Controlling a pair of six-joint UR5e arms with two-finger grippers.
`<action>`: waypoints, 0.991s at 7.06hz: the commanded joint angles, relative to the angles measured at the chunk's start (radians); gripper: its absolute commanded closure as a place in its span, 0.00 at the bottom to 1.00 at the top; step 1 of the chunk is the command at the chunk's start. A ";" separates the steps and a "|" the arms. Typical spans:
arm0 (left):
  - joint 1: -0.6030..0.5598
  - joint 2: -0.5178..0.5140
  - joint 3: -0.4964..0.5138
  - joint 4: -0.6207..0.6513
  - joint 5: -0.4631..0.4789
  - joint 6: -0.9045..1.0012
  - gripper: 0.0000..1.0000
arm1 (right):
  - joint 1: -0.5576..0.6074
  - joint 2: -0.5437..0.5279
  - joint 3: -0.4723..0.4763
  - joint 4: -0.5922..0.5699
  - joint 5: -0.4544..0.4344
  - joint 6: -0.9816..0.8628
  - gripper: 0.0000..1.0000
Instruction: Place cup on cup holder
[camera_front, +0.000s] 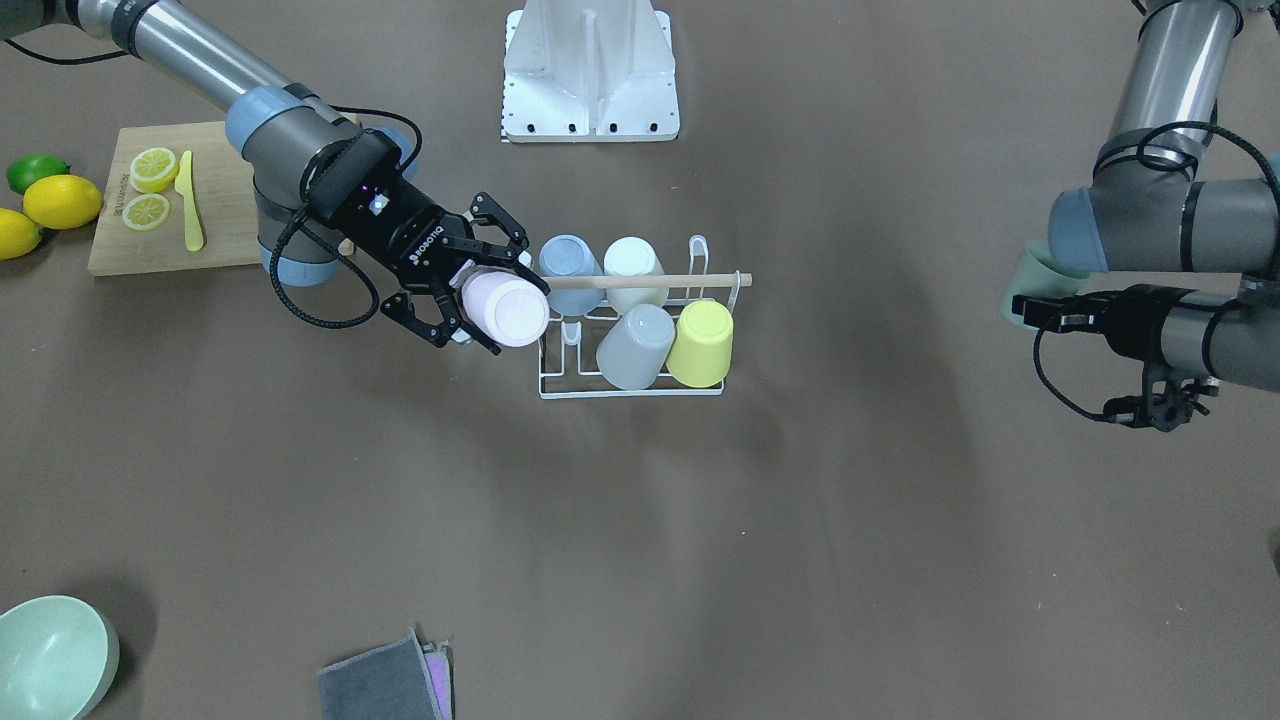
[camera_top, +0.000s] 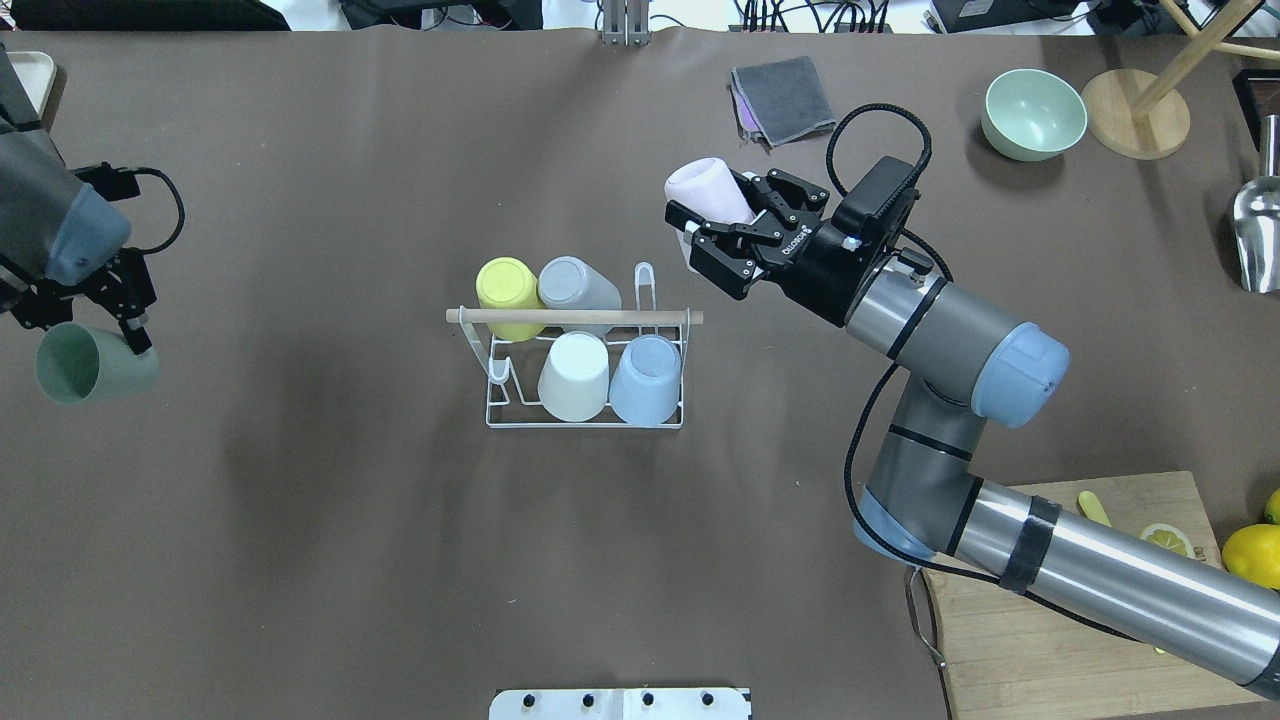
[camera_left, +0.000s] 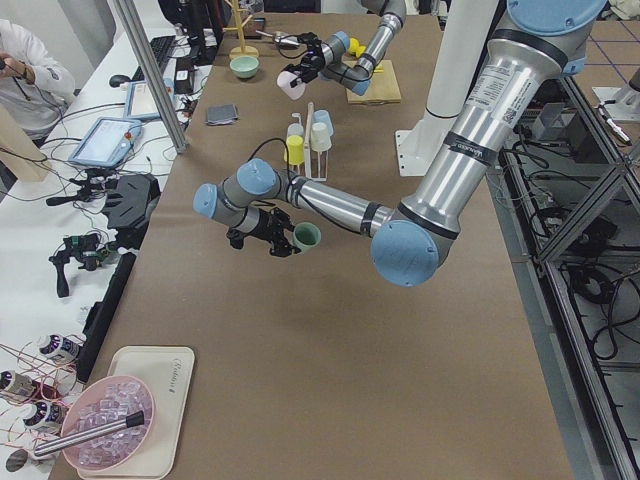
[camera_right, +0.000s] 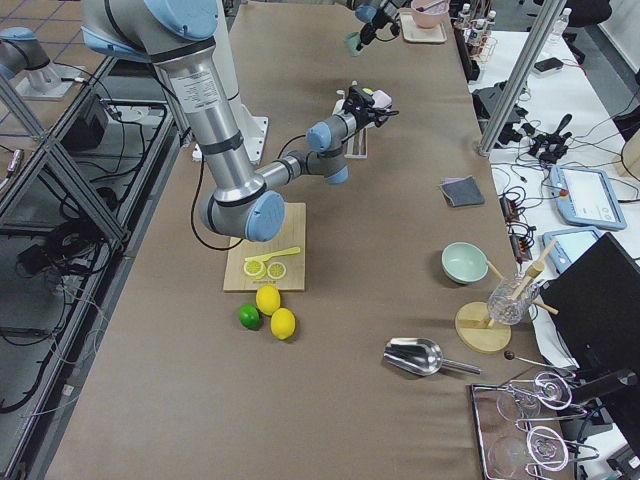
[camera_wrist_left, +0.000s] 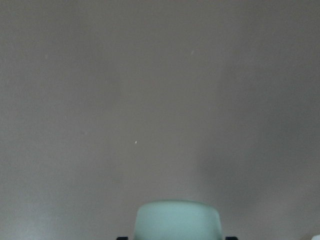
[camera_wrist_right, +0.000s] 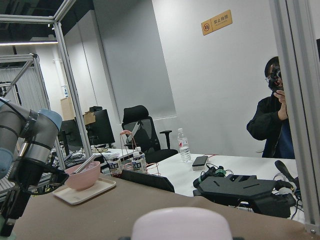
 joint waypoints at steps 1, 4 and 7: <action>-0.011 -0.002 0.075 -0.445 -0.007 -0.283 1.00 | 0.024 0.046 -0.041 0.010 -0.027 -0.022 1.00; -0.081 -0.002 0.087 -0.769 -0.001 -0.502 1.00 | 0.022 0.123 -0.146 0.010 -0.027 -0.022 1.00; -0.132 0.011 0.086 -1.123 0.010 -0.698 1.00 | -0.037 0.120 -0.180 0.041 -0.053 -0.025 1.00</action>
